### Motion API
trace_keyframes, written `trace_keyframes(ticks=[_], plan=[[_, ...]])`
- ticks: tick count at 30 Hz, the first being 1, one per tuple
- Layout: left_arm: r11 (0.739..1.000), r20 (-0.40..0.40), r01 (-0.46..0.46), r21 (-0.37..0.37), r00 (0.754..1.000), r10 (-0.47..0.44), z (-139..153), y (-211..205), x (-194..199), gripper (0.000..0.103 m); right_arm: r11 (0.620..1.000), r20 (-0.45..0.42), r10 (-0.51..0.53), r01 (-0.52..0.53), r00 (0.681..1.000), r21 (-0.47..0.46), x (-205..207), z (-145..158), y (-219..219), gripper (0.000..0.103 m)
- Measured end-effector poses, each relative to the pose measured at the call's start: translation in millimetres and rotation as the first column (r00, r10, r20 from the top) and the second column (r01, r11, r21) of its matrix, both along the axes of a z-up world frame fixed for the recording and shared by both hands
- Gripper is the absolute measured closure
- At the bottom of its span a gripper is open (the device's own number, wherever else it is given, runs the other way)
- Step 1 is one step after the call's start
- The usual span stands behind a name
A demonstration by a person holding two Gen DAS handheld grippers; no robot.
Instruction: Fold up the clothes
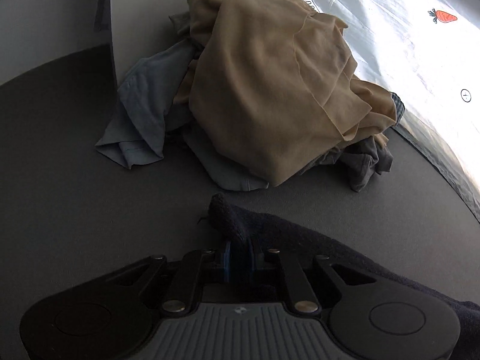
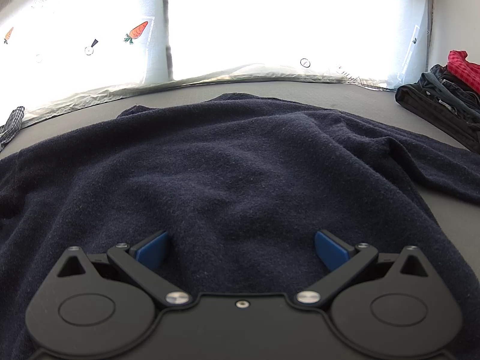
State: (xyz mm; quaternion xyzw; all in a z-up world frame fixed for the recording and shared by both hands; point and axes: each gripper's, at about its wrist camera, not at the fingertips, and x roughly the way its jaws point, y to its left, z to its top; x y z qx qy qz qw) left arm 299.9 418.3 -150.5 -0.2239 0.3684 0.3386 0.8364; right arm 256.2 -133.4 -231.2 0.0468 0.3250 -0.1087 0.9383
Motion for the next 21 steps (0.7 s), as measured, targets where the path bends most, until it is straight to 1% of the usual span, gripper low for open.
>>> trace_keyframes(ticks=[1, 3, 5, 7, 8, 9, 10, 11, 12, 15, 18, 19, 21], plan=[[1.000, -0.009, 0.007, 0.010, 1.000, -0.007, -2.7, -0.4, 0.7, 0.084, 1.000, 0.000, 0.000, 0.000, 1.000, 0.000, 0.1, 0.0, 0.1, 0.000], [1.000, -0.036, 0.011, 0.025, 0.999, -0.010, -5.8, -2.7, 2.3, 0.077, 1.000, -0.001, 0.000, 0.000, 1.000, -0.002, 0.2, 0.3, 0.4, 0.000], [1.000, -0.059, 0.006, 0.025, 0.998, -0.005, -8.2, -1.8, 4.6, 0.073, 1.000, -0.002, -0.001, 0.001, 1.000, -0.004, 0.2, 0.5, 1.0, 0.000], [1.000, -0.076, -0.004, 0.022, 0.997, 0.006, -6.6, -0.5, 5.5, 0.065, 1.000, -0.004, -0.001, 0.001, 1.000, -0.002, 0.3, 0.8, 0.9, 0.000], [1.000, -0.077, -0.008, 0.019, 0.997, 0.009, -4.1, -0.8, 3.6, 0.060, 1.000, -0.006, -0.001, 0.001, 1.000, -0.004, 0.7, 1.0, 1.1, 0.000], [1.000, -0.073, -0.009, 0.010, 0.997, 0.010, -1.3, -1.0, 0.3, 0.052, 1.000, -0.005, -0.002, 0.002, 1.000, -0.001, 0.6, 1.1, 0.7, 0.000], [1.000, -0.065, -0.011, -0.002, 0.998, 0.010, 1.6, -1.3, -4.1, 0.048, 1.000, -0.004, -0.002, 0.002, 1.000, 0.004, 0.2, 1.2, 0.0, 0.000], [1.000, -0.056, -0.016, -0.012, 0.998, 0.015, 4.2, -2.2, -9.3, 0.042, 1.000, -0.005, -0.002, 0.002, 1.000, 0.009, -0.1, 1.7, -0.6, 0.000], [0.999, -0.049, -0.025, -0.023, 0.999, 0.024, 6.6, -3.9, -15.2, 0.039, 1.000, -0.013, 0.000, 0.001, 1.000, 0.014, 0.7, 2.6, -1.3, 0.000], [0.998, -0.029, -0.030, -0.050, 0.999, 0.028, 11.9, -13.2, -34.5, 0.036, 1.000, -0.068, 0.014, -0.013, 0.998, 0.020, 7.6, 7.5, -2.6, 0.000], [0.999, -0.027, -0.015, -0.048, 1.000, 0.014, 16.9, -29.7, -56.2, 0.032, 0.999, -0.123, 0.009, -0.005, 0.992, 0.034, 14.9, 12.1, -3.4, 0.000], [0.998, -0.025, -0.007, -0.062, 1.000, 0.006, 17.5, -35.8, -62.6, 0.032, 0.999, -0.140, 0.012, -0.008, 0.990, 0.034, 16.6, 13.2, -3.0, 0.000], [0.994, -0.013, 0.015, -0.110, 1.000, -0.016, 18.2, -50.2, -76.1, 0.032, 0.998, -0.185, 0.051, -0.043, 0.981, 0.045, 20.5, 16.6, -5.5, 0.000]])
